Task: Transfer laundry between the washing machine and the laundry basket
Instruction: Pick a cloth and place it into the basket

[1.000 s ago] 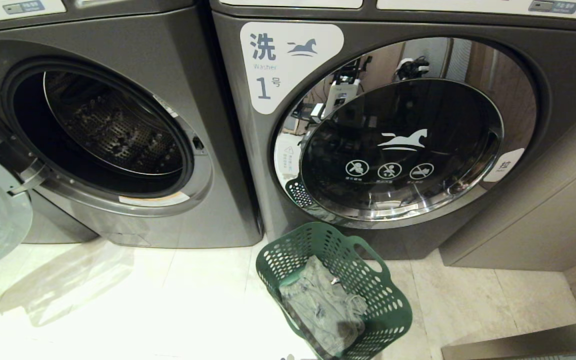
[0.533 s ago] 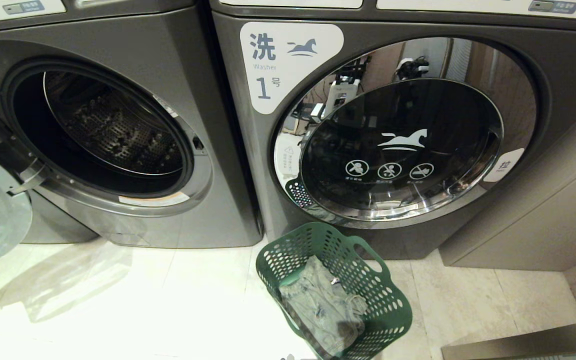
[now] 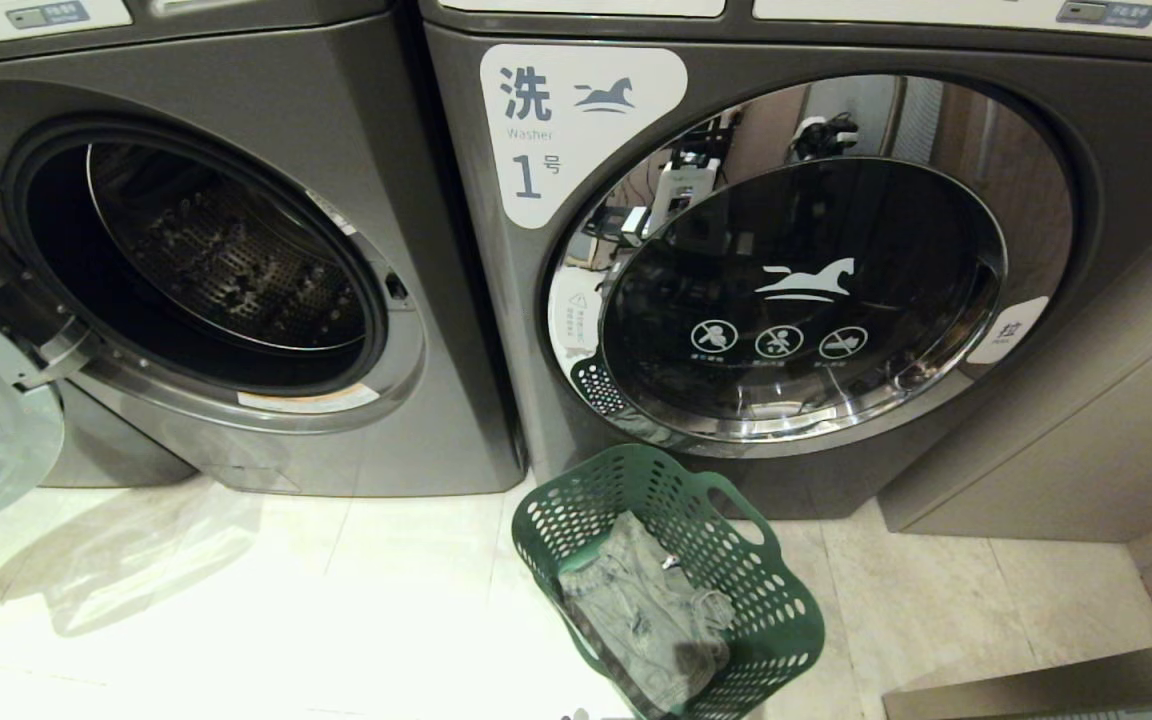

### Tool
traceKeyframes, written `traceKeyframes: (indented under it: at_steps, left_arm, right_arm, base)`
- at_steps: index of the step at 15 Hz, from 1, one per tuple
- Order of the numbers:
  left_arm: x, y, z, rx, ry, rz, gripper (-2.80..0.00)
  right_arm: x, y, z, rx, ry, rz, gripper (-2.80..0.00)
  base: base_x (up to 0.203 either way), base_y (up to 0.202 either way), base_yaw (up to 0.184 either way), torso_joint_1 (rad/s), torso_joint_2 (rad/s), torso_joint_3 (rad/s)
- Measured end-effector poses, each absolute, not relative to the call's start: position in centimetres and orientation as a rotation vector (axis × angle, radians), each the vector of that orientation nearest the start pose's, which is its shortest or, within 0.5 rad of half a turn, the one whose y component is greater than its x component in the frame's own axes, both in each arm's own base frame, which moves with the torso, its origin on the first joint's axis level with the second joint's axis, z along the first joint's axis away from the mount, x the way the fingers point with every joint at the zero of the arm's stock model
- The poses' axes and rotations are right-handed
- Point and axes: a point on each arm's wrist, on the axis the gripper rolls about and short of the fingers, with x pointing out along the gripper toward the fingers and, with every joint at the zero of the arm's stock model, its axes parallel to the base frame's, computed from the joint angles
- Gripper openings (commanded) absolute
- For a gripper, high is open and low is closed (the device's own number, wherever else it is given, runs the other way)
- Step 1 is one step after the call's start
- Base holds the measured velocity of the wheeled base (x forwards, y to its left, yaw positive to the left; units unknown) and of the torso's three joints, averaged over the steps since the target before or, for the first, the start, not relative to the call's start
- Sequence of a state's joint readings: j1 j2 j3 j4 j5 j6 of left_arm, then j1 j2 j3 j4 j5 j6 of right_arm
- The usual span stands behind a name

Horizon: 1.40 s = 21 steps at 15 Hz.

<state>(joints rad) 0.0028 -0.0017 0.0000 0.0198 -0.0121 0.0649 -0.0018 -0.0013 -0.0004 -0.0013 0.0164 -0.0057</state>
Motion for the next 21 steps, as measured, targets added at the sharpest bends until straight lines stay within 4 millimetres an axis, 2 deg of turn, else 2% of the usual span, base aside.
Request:
traceKeyframes:
  at_steps: [21]
  left_arm:
    - [-2.29, -0.03, 7.36, 0.062, 0.016, -0.009, -2.80]
  right_arm:
    - [-2.30, 0.04, 7.59, -0.012, -0.004, 0.015, -2.80]
  base:
    - [0.000, 0.000, 0.000, 0.000, 0.00, 0.000]
